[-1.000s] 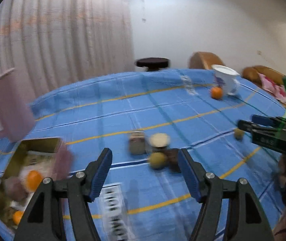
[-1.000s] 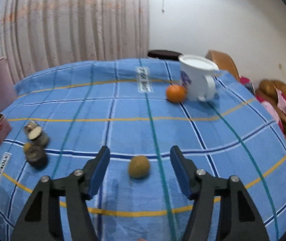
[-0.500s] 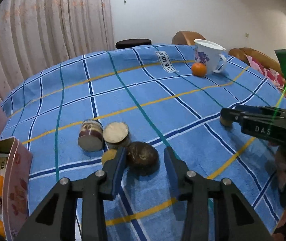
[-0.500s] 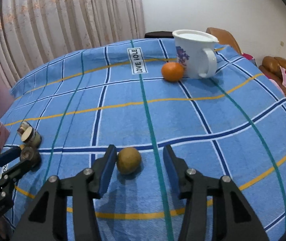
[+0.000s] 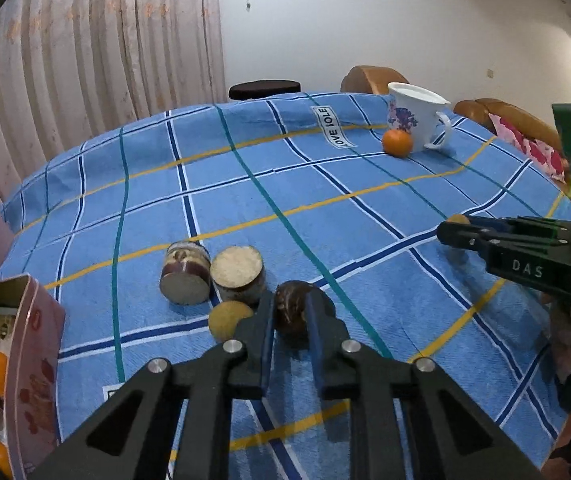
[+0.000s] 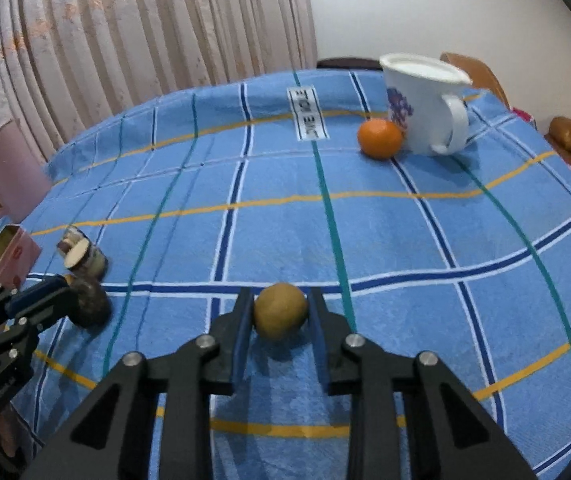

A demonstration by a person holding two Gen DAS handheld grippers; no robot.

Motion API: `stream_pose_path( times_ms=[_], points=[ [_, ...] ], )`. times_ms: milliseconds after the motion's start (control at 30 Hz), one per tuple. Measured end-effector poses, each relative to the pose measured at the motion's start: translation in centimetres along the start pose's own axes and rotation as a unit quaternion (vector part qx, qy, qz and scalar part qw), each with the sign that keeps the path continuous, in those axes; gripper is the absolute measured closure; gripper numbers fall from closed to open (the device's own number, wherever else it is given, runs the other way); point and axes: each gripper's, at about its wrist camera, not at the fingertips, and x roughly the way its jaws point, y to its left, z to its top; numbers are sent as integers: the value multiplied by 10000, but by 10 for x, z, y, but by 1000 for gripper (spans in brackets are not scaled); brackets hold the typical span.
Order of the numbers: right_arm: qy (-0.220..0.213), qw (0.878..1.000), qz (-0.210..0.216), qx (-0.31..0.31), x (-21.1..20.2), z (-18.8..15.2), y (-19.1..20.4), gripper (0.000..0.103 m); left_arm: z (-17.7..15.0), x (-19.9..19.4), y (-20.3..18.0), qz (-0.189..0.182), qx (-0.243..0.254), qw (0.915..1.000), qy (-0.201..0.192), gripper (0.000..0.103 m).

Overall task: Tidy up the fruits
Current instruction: 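Grasp another dark brown fruit with the left tool while the right grasps the kiwi, then lift the brown fruit and kiwi off the table in both tools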

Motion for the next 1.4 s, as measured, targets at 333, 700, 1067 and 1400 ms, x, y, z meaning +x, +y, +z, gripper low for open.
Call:
stream_pose_path(
  times_ms=[333,700,1067,1400],
  points=[
    [-94,9999,-28,-88,-3,1,3,73,2,2,0,179,-6,9998,20,75],
    [-169,9999,6,-6,-6,2,2,73,10,29,-22,277,359,9981,422,62],
    [-418,9991,37,2,-15,1,0,73,2,-5,-17,267,186,9990,-290,62],
    [-872,9958,130,-225,-33,-2,9,73,-1,-25,-3,295,-188,9963,-783,62]
  ],
)
